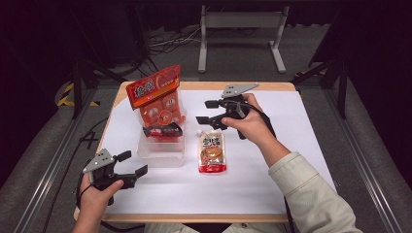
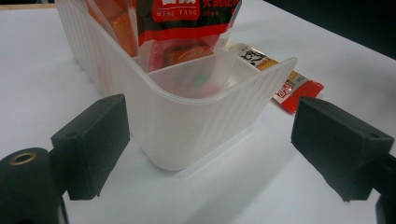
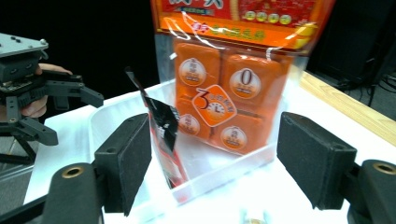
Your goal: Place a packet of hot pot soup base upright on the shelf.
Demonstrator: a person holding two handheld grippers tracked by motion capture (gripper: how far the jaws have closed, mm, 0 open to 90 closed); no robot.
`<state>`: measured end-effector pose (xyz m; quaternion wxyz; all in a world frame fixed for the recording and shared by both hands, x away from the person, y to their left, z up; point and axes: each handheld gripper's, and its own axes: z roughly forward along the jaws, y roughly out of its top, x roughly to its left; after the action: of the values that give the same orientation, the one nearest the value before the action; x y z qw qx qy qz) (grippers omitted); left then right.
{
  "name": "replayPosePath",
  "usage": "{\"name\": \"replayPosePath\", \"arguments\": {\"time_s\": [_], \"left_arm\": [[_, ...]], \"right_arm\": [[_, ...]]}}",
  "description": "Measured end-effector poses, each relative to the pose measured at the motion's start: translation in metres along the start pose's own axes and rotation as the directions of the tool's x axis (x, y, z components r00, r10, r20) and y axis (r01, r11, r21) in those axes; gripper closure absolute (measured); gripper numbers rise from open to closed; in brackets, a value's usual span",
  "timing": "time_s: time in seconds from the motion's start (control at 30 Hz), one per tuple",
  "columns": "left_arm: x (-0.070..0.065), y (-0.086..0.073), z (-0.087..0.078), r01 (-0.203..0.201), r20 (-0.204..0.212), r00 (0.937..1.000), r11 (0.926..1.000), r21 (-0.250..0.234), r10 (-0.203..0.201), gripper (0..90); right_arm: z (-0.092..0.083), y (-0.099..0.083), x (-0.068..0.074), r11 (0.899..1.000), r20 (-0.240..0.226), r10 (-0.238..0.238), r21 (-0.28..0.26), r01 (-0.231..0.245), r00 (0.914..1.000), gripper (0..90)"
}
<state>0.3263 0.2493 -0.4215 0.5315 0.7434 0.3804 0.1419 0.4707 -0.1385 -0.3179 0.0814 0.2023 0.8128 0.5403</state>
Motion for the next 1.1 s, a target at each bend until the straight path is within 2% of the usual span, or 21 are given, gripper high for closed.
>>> {"name": "replayPosePath", "arguments": {"time_s": [0.37, 0.47, 0.53, 0.6, 0.73, 1.1], "left_arm": [[0.0, 0.0, 0.0, 0.001, -0.002, 1.0, 1.0, 0.002, -0.001, 12.5], [0.0, 0.0, 0.0, 0.0, -0.007, 1.0, 1.0, 0.001, 0.0, 12.6], [0.0, 0.0, 0.0, 0.001, -0.004, 1.0, 1.0, 0.006, -0.001, 12.6], [-0.001, 0.0, 0.001, -0.004, -0.005, 1.0, 1.0, 0.004, 0.004, 12.6], [0.0, 0.0, 0.001, -0.002, -0.007, 1.0, 1.0, 0.005, 0.002, 12.6], [0.0, -0.002, 0.0, 0.001, -0.014, 0.9999, 1.0, 0.006, 0.0, 12.6]], "right_arm": [[-0.012, -0.006, -0.016, 1.0, 0.054, 0.027, 0.004, -0.027, 0.9982, 25.1], [-0.013, -0.007, -0.019, 0.999, 0.088, 0.034, 0.012, -0.035, 0.9955, 25.1], [-0.014, -0.008, -0.02, 0.999, 0.137, 0.03, 0.024, -0.034, 0.9901, 25.8], [-0.015, -0.009, -0.022, 0.999, 0.156, 0.024, 0.034, -0.029, 0.9875, 25.7], [-0.017, -0.011, -0.025, 0.999, 0.171, 0.016, 0.044, -0.024, 0.9851, 24.9], [-0.014, -0.033, -0.03, 0.997, 0.159, 0.031, 0.067, -0.042, 0.9868, 22.5]]}}
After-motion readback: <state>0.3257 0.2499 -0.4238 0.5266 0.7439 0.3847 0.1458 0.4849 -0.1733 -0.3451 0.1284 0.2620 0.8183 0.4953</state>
